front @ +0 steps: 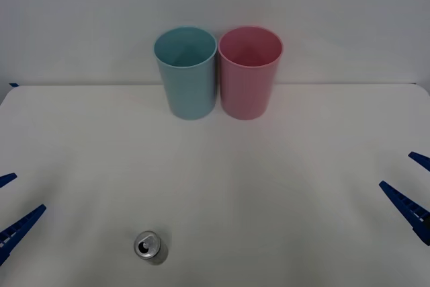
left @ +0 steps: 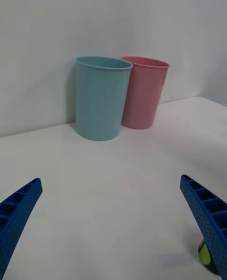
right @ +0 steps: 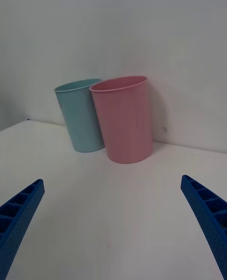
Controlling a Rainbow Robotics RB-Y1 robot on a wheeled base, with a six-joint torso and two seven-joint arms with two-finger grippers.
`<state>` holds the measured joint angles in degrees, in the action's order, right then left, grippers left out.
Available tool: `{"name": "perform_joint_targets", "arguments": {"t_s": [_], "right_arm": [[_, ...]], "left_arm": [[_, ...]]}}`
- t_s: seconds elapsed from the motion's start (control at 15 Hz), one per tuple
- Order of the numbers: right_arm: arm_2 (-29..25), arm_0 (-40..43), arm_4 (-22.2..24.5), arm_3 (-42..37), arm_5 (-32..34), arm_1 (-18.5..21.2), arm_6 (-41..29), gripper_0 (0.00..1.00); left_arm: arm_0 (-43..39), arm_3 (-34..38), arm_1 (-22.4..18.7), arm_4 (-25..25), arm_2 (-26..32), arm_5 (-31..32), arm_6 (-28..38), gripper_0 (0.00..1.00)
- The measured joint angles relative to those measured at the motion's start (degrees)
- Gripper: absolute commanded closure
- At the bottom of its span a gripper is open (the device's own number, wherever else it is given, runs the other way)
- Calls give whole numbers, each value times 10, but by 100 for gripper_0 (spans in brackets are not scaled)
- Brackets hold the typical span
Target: Grasp the object on the table and drop it into the matching bin: aluminum can to the light blue bin, PET bottle to the pink bin.
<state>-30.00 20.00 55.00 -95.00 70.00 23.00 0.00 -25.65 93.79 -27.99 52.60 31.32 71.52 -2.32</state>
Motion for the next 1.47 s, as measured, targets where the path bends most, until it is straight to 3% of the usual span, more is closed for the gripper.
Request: {"name": "perform_joint_targets", "arguments": {"t_s": [0.47, 0.67, 1.0, 1.2, 1.47], "right_arm": [[0, 0, 0, 0, 0, 0, 0, 0], [0, 0, 0, 0, 0, 0, 0, 0], [0, 0, 0, 0, 0, 0, 0, 0], [0, 0, 0, 0, 0, 0, 0, 0], [0, 0, 0, 0, 0, 0, 0, 0]], "left_arm": [[-19, 0, -41, 61, -6, 34, -23, 0], [-18, -21, -56, 85, -20, 49, -70, 0], [21, -148, -117, 36, -106, 90, -188, 0], [42, -211, -127, -10, -165, 116, -243, 0], [57, -235, -127, -21, -226, 116, -306, 0]]}}
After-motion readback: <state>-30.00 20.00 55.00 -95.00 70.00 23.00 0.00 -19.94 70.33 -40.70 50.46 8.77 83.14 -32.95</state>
